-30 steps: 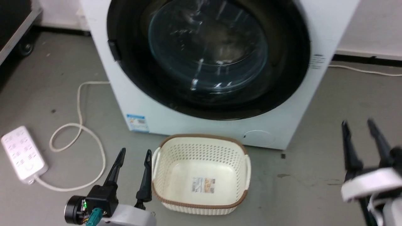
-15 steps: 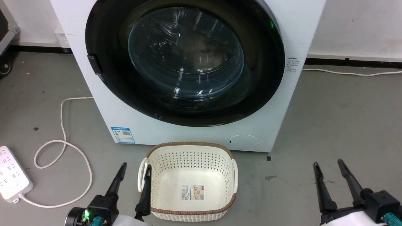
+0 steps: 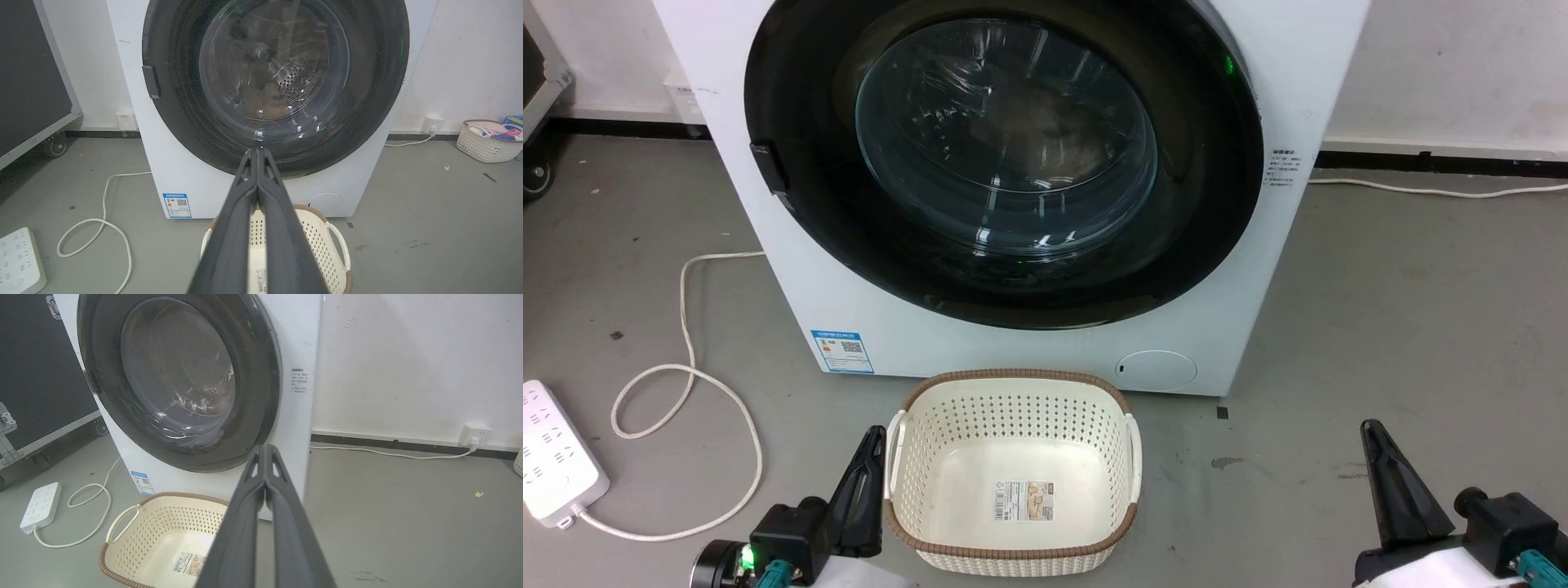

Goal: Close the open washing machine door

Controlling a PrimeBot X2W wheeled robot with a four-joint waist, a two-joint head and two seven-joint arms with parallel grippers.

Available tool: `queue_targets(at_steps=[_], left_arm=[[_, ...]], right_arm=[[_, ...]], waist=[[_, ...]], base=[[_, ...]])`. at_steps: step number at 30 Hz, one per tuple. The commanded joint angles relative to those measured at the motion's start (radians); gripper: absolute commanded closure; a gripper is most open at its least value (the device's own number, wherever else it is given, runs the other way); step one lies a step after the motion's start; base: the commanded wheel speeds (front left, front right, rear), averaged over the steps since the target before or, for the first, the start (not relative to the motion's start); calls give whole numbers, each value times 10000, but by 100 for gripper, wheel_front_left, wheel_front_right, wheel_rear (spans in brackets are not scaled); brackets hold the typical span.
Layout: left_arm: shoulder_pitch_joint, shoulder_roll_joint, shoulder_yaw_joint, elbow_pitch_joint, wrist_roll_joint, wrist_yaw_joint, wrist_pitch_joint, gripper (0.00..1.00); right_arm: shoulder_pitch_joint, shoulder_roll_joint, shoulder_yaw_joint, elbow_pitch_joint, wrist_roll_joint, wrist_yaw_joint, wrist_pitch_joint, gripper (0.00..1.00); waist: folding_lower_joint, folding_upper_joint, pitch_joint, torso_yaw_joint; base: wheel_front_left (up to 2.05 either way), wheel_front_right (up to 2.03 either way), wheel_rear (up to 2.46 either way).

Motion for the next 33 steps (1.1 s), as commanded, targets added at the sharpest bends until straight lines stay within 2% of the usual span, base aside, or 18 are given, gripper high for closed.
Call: queue_targets(at_steps=[1,33], left_arm=[[-20,-4,44,-51,79,57,45,100],[-91,-40,241,-324,331,242,695,100]], right_arm=[[-32,15,28,-74,-76,-1,45,100],[-136,61,167,-327,-327,-3,699,100]], waist=[[0,0,-1,-1],[0,0,-11,-13]], base=[[0,0,0],[0,0,0]])
